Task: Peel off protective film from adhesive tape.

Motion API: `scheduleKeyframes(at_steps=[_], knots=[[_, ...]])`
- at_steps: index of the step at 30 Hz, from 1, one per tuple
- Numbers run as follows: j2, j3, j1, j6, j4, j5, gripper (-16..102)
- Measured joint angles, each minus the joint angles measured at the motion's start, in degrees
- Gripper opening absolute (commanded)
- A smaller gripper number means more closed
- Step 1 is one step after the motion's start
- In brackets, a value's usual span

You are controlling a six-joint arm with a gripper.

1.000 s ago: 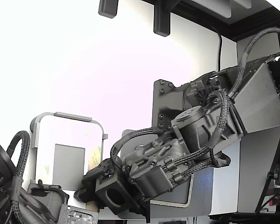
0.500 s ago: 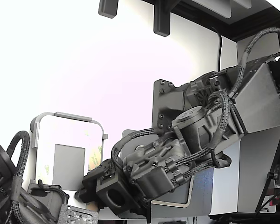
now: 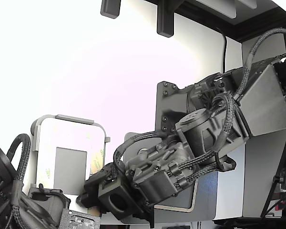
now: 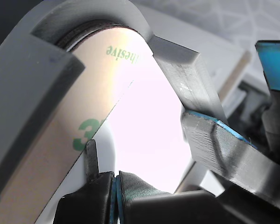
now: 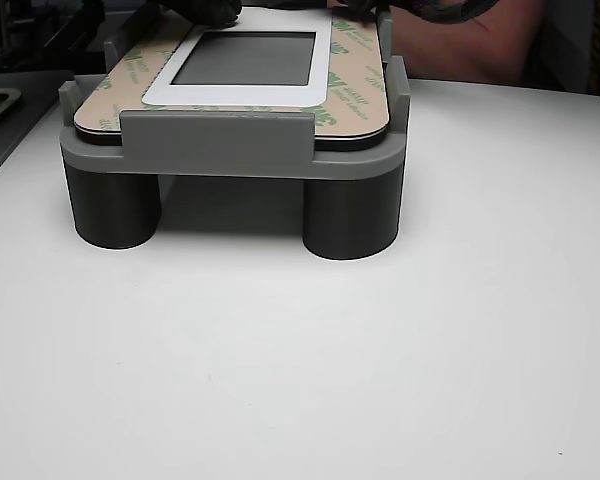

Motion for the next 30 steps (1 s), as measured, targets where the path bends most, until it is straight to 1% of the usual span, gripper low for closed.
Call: scheduleKeyframes(at_steps=[30], knots=[[-0.8, -0.9, -0.1, 0.2, 0.5, 0.0, -10]])
